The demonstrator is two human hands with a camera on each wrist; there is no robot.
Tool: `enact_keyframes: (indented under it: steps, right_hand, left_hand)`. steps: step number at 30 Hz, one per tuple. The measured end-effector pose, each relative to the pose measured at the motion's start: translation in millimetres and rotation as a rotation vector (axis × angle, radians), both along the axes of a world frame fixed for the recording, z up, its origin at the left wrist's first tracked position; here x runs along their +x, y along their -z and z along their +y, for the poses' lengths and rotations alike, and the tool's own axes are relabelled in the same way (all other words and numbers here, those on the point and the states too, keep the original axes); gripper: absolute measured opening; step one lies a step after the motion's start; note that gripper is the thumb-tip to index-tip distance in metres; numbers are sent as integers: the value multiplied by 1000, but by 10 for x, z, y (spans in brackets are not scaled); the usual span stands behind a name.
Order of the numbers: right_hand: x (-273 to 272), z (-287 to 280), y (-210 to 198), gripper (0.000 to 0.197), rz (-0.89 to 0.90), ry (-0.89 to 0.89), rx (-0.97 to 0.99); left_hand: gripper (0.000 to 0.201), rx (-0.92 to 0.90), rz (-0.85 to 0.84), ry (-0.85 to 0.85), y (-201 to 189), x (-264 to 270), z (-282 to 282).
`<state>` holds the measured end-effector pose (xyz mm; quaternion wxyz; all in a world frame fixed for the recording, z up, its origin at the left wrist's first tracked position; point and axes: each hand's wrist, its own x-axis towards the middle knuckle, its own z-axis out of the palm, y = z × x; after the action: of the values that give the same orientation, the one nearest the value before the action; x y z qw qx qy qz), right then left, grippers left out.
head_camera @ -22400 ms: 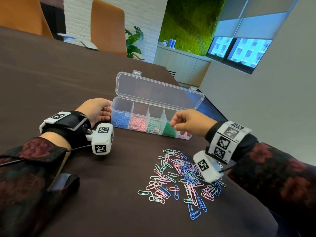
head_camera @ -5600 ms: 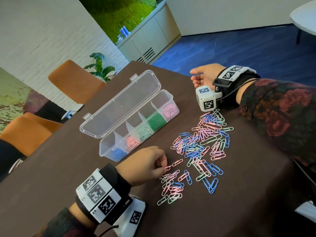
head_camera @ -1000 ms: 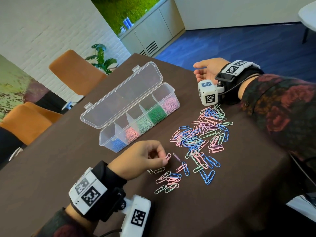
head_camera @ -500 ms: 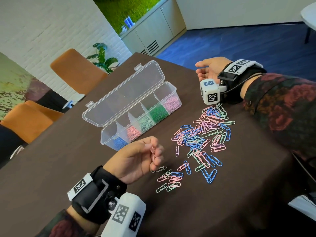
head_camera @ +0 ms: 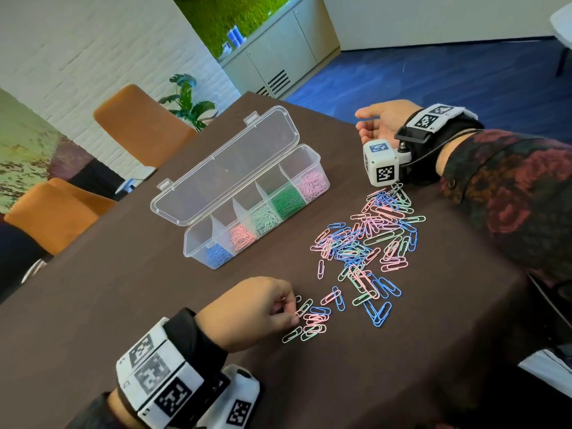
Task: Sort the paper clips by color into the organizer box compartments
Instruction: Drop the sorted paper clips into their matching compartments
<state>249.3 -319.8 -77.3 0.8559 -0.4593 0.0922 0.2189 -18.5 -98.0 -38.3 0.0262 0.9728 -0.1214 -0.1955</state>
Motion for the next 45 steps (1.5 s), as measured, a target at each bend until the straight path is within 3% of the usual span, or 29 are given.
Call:
enact_keyframes:
  steps: [3, 6, 8, 11, 13, 15, 17, 20, 22, 24, 26, 29, 32, 36, 39, 41, 45]
  right_hand:
    - [-3, 0, 0, 16, 0, -7, -5]
    - [13, -2, 4, 16, 2, 4, -3]
    - [27, -5, 9, 15, 2, 3, -2]
    - [37, -4, 7, 15, 2, -3, -3]
    - [36, -3, 6, 14, 2, -2, -3]
    - [37, -5, 7, 14, 3, 0, 1]
    - [36, -10, 7, 14, 6, 5, 7]
    - [22, -2, 2, 14, 11, 3, 6]
    - [10, 8, 0, 15, 13, 2, 2]
    - [7, 8, 3, 16, 14, 2, 3]
    - [10, 4, 3, 15, 17, 8, 9]
    - [9, 5, -3, 14, 15, 13, 6]
    - [6, 9, -6, 12, 7, 11, 8]
    - [13, 5, -1, 13, 6, 7, -1]
    - [21, 2, 3, 15, -5, -7, -1]
    - [27, 2, 7, 15, -6, -6, 2]
    - [27, -1, 16, 17, 8, -13, 10]
  left_hand:
    - [19, -196, 24, -104, -4, 23, 76]
    - [20, -651, 142, -351, -3, 41, 121]
    - [14, -1023, 321, -497, 31, 52, 120]
    - [8, -1575, 640, -490, 114, 81, 104]
    - [19, -1763, 680, -451, 152, 91, 73]
    - [26, -1817, 727, -490, 175, 108, 31]
    - [24, -1688, 677, -566, 174, 121, -45]
    - [13, -1090, 287, -508, 106, 161, -157]
    - [13, -680, 107, -291, 45, 225, -229]
    - [15, -371, 48, -91, 12, 289, -297]
    - [17, -218, 74, -6, 8, 330, -359]
    - [18, -152, 104, 51, 32, 352, -420]
    - [25, -316, 172, -32, 19, 347, -349]
    - [19, -1129, 381, -407, 78, 285, -105]
    - [12, -1568, 572, -494, 159, 205, 33]
    - [2, -1683, 632, -502, 173, 158, 57]
    - [9, -1636, 637, -502, 120, 105, 52]
